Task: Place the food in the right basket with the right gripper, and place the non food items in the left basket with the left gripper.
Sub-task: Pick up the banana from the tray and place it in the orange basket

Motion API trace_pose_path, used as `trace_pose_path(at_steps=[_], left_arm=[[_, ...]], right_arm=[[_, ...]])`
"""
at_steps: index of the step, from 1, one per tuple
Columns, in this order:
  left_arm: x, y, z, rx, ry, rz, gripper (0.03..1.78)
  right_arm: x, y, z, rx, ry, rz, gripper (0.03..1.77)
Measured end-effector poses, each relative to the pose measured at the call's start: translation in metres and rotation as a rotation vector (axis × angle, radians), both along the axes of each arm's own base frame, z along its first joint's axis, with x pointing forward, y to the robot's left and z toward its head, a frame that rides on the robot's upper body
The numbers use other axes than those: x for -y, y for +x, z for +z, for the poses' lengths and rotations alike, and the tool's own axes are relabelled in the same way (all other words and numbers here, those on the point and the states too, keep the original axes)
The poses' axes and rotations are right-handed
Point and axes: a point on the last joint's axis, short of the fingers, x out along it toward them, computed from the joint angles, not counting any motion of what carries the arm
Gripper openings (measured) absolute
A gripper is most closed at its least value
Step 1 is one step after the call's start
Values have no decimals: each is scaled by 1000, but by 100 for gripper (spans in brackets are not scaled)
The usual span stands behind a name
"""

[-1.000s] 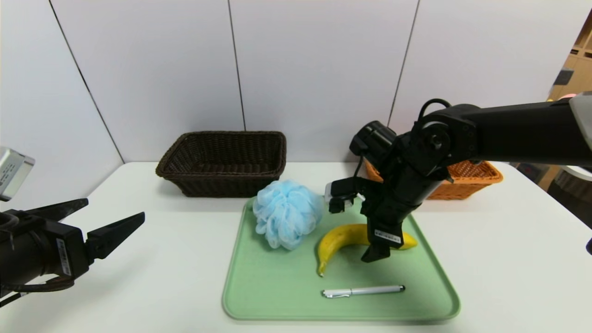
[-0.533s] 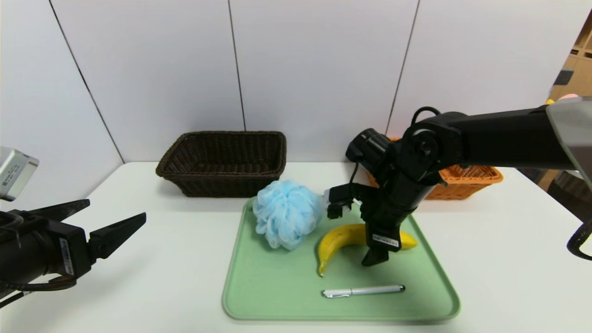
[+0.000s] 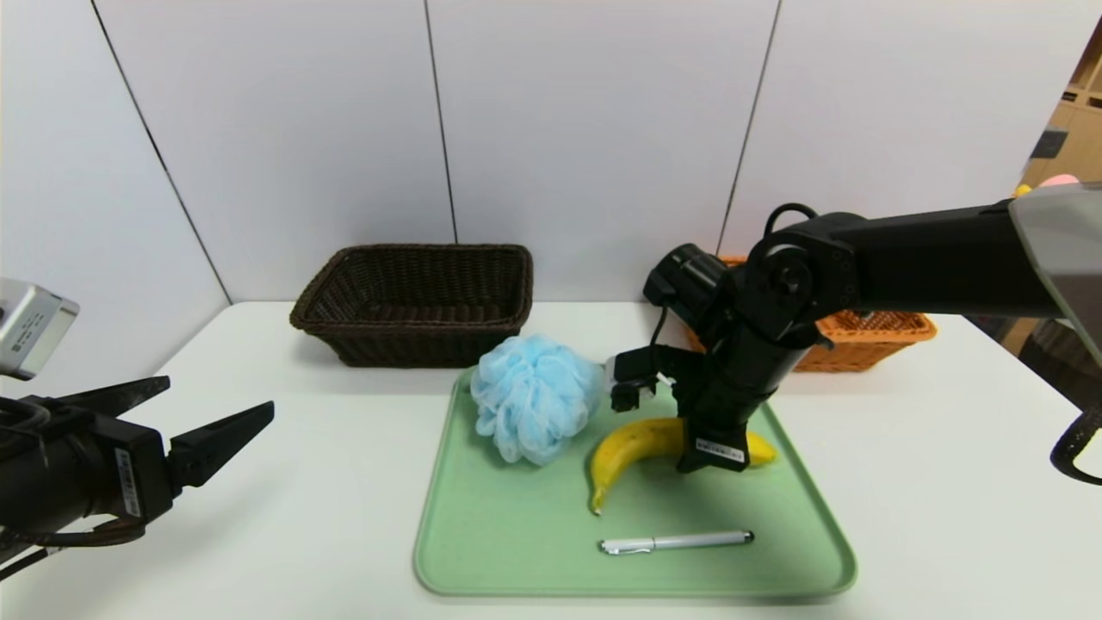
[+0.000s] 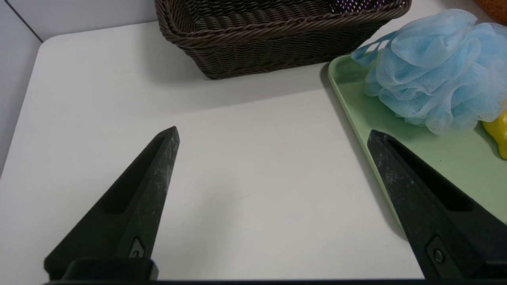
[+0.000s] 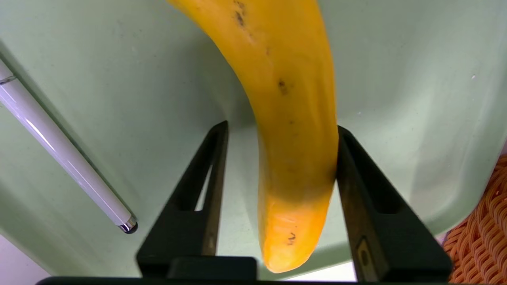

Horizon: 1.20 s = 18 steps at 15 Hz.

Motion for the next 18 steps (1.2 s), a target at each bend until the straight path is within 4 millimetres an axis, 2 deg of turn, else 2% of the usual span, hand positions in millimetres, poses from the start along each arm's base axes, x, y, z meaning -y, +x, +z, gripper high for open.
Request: trace_pose_path(at_steps=[2, 7, 9, 13, 18], left_arm=[[0, 0, 0, 0, 0, -2, 169], [0, 0, 0, -1, -1, -3, 169], [0, 0, 0, -1, 0, -3, 169], [1, 1, -1, -4, -1, -3, 169], [3, 2, 0, -5, -4, -20, 169]], right_arm=[[0, -1, 0, -2, -1, 0, 46], [1, -2, 3, 6, 6, -5, 46], [0, 0, 11, 48, 34, -10, 46], [2, 3, 49, 220, 153, -35, 46], [26, -4, 93, 381, 241, -94, 46]])
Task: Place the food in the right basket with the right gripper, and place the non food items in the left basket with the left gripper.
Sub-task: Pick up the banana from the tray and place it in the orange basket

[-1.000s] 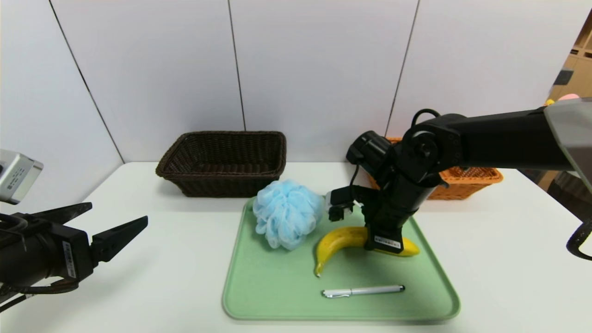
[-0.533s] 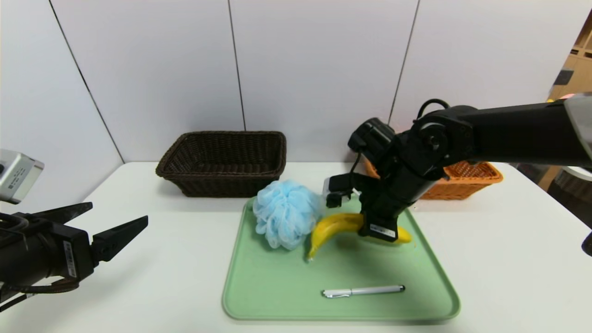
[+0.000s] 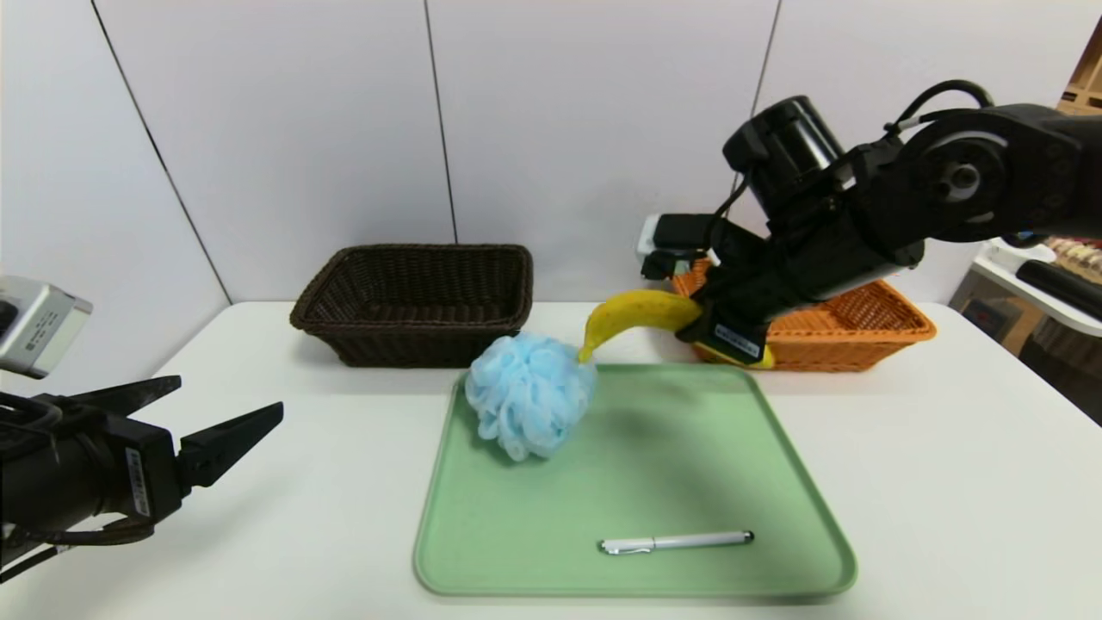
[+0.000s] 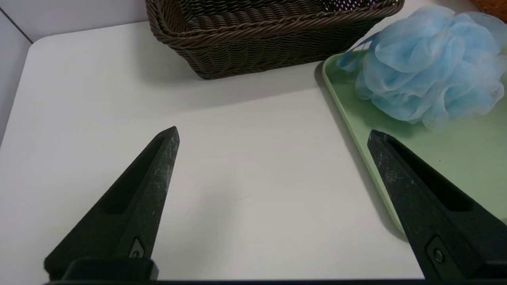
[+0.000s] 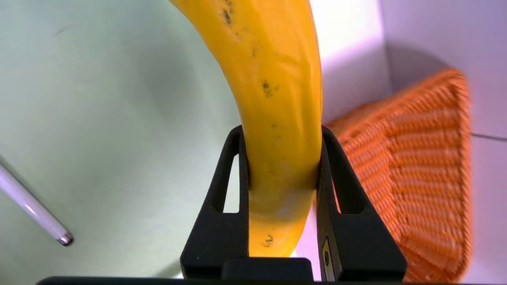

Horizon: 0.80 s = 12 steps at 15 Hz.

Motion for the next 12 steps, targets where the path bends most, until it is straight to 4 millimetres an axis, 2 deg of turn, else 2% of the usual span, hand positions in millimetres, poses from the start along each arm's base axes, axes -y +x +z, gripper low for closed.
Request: trace_pose_path(at_steps=[5, 12], left_arm=[[3, 0, 1, 0, 0, -18, 169], [3, 0, 1, 4, 1, -22, 169]], right_arm=[[22, -3, 18, 126, 26, -82, 46], [73, 23, 30, 344, 107, -251, 46]])
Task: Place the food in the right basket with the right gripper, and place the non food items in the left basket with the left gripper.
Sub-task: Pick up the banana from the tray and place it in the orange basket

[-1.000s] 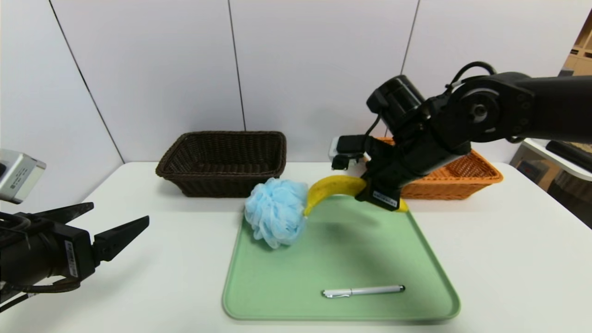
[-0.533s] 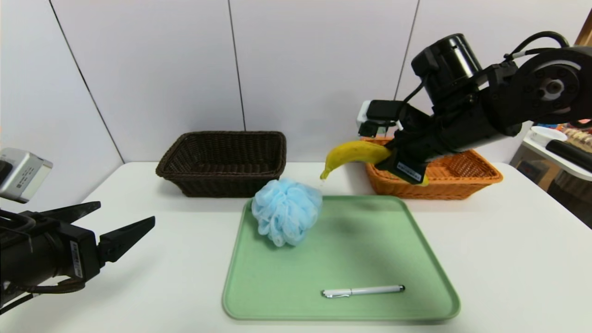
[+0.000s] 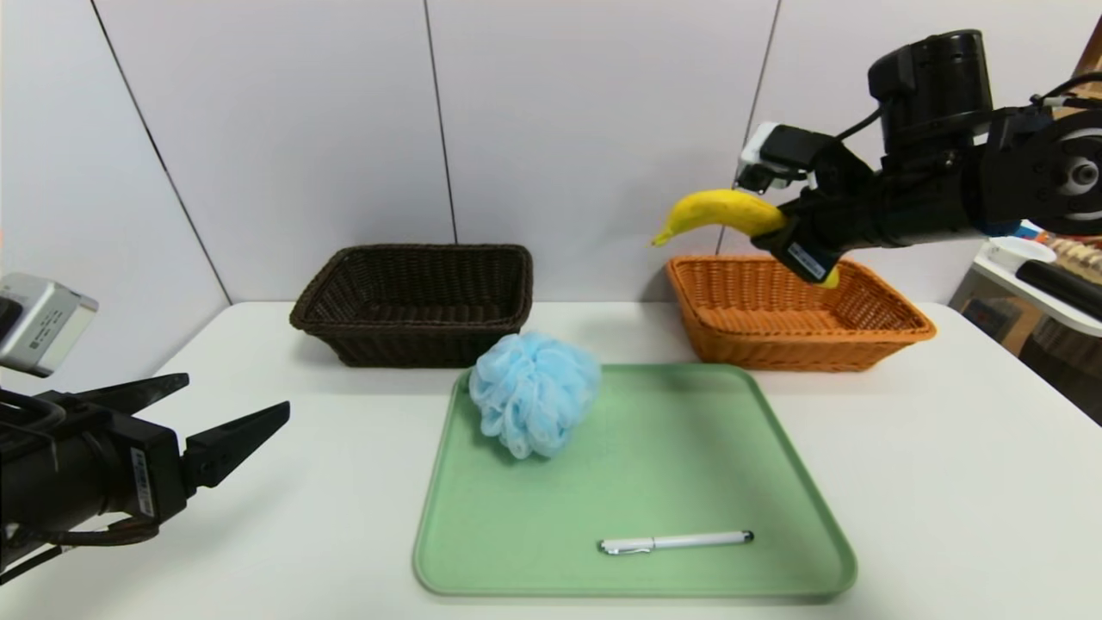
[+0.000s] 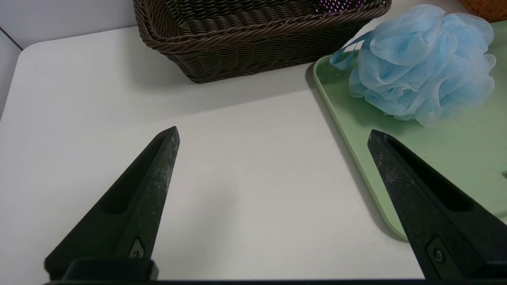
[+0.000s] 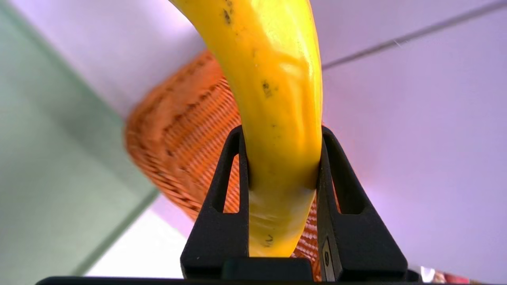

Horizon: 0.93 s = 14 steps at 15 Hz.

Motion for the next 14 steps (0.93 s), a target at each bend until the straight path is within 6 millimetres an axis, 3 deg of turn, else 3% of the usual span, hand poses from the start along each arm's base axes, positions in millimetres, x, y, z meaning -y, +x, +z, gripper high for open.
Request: trace_pose_path(at_steps=[3, 10, 14], left_arm=[[0, 0, 0, -1, 0, -1, 169], [0, 0, -3, -10, 2, 5, 169], [0, 1, -4, -17, 3, 5, 169]], right_arm=[[18, 11, 1, 98, 28, -55, 46], [60, 34, -21, 225, 88, -194, 46], [70, 45, -30, 210, 190, -279, 46]])
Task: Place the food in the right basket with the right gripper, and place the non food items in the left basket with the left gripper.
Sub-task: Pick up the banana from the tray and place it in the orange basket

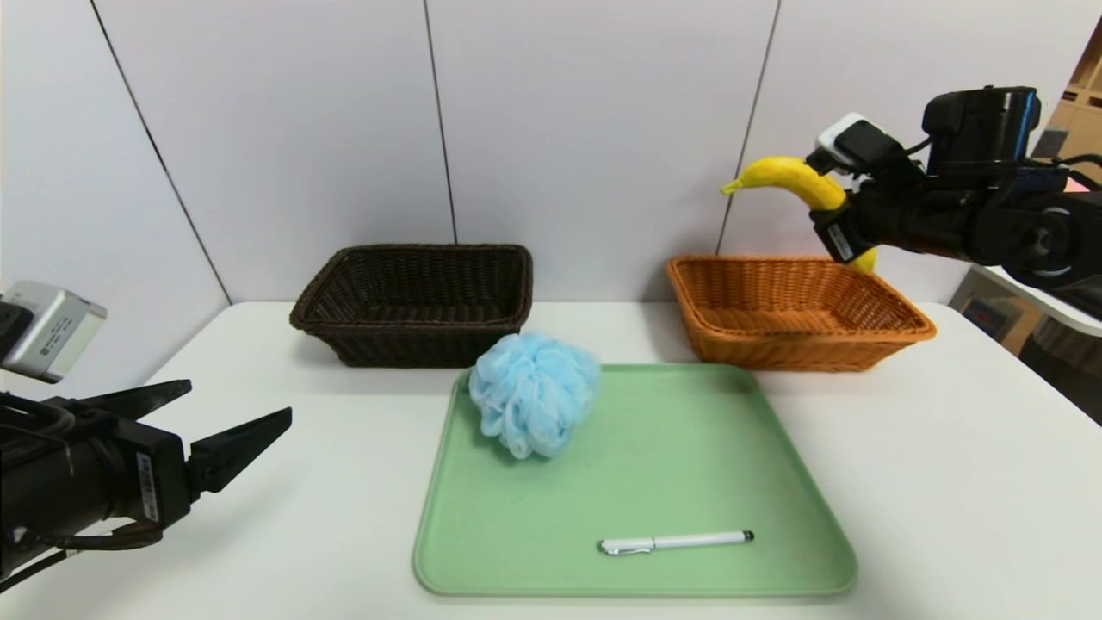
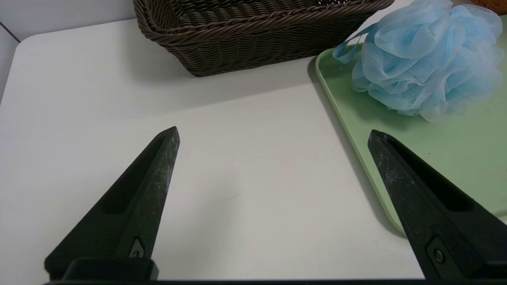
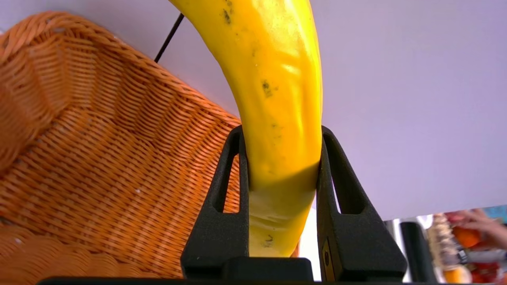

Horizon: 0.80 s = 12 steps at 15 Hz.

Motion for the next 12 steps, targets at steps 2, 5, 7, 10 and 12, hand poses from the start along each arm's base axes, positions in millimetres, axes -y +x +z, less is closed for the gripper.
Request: trace_pose_path(at_steps=[2, 5, 7, 10, 12], left_arm=[[1, 1, -1, -5, 1, -3, 169], [1, 1, -3, -13, 2, -4, 169], [1, 0, -4, -19, 3, -6, 169], [2, 0, -5, -21, 4, -11, 169], [2, 0, -6, -23, 4, -13, 169]], right_arm=[[2, 5, -6, -16, 56, -63, 46], [2, 9, -22, -93, 126, -134, 46], [2, 6, -28, -176, 143, -147, 46], [3, 1, -17, -260, 141, -155, 46], [3, -3, -4, -302, 148, -162, 46]])
